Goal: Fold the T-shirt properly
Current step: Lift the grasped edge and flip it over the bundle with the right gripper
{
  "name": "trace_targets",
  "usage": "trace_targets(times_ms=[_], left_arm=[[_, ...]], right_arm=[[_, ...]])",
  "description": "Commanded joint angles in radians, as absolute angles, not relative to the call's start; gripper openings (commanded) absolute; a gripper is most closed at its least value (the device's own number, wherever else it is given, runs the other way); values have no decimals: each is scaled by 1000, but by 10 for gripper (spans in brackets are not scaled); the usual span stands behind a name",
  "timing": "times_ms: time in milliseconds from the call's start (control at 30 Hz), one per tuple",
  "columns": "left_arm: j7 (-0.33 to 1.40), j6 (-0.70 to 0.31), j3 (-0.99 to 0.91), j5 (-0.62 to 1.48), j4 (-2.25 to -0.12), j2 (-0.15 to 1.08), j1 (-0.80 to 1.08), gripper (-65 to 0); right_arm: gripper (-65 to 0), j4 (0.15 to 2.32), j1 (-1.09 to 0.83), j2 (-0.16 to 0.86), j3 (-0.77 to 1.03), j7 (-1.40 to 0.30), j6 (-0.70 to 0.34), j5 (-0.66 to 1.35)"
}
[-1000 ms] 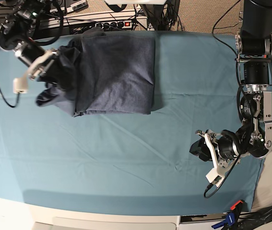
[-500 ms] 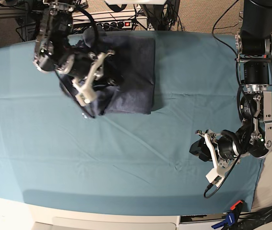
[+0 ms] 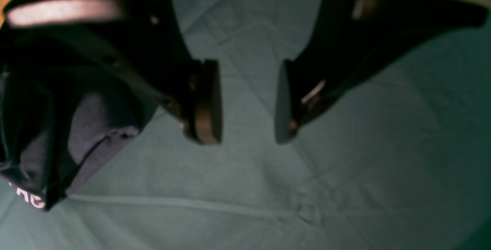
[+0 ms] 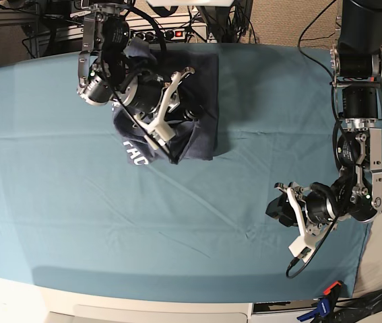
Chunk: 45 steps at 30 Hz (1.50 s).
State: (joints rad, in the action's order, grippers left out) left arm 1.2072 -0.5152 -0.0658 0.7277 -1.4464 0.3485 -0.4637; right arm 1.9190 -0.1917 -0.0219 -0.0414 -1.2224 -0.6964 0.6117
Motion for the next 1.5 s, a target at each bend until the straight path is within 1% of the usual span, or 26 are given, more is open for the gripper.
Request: trace_targets(times_ms=[0,200,233,300,333,367,400,500,567,667,767,900,1100,1167,1200,1233,1267,1300,1400,1467], left_arm=[[1188,-518,-71,749,-1463,357,-495,-401],[1186,-518,-71,749,-1463,357,-495,-401],[1186,-518,-71,749,-1463,357,-495,-401],[1186,-519,-71,749,-1463,357,-495,-401],[1186,-519,-71,749,-1463,357,-495,-401],[1186,-519,-71,749,-1463,357,-495,-401],[1186,-519,-71,749,-1463,357,-495,-401],[1185,-519,-71,749,-1463,357,-495,-401],[1183,-522,-71,749,-1463,357,-495,-401],[1180,-522,-71,749,-1463,357,-495,-401],[1180,-522,-71,749,-1463,357,-495,-401],[1182,-522,-71,749,-1463,357,-495,-401],[1186,-522,-71,751,-1463,358,-495,-401],[1190,-522,-71,762,-1463,358,-495,-410],[1189,-522,-71,764,-1463,357,-493,-410],[1189,-522,-71,764,-1463,357,-492,-410],[1189,-522,-71,764,-1463,357,-490,-410],[1189,-522,-71,764,-1463,357,-487,-410],[1187,-522,-71,764,-1463,357,-467,-410],[1185,-522,-71,764,-1463,357,-448,-410]], right_arm=[[-650,1936,-180,-25,-48,-1196,-698,622],[-650,1936,-180,-25,-50,-1196,-698,601],[-599,1936,-180,-25,-50,-1196,-698,601],[-461,1936,-180,-25,-50,-1196,-698,601],[-408,1936,-181,-25,-51,-1195,-698,601],[-384,1935,-181,-25,-52,-1192,-698,601],[-383,1935,-181,-25,-53,-1189,-698,602],[-383,1935,-180,-25,-64,-1175,-698,626],[-383,1935,-180,-25,-86,-1175,-698,678],[-383,1935,-180,-25,-144,-1177,-698,766],[-383,1935,-180,-25,-220,-1177,-698,810],[-384,1938,-180,-25,-277,-1177,-698,794],[-391,2017,-180,-25,-202,-1174,-698,646],[-439,2060,-181,-25,-147,-1174,-698,604],[-475,2080,-181,-25,-117,-1174,-698,590],[-530,2100,-183,-25,-84,-1173,-698,579],[-602,2117,-186,-24,-51,-1174,-697,577],[-650,2129,-189,-24,-17,-1174,-696,575],[-650,2138,-200,-21,69,-1179,-695,575],[-650,2138,-208,-22,113,-1200,-670,574]])
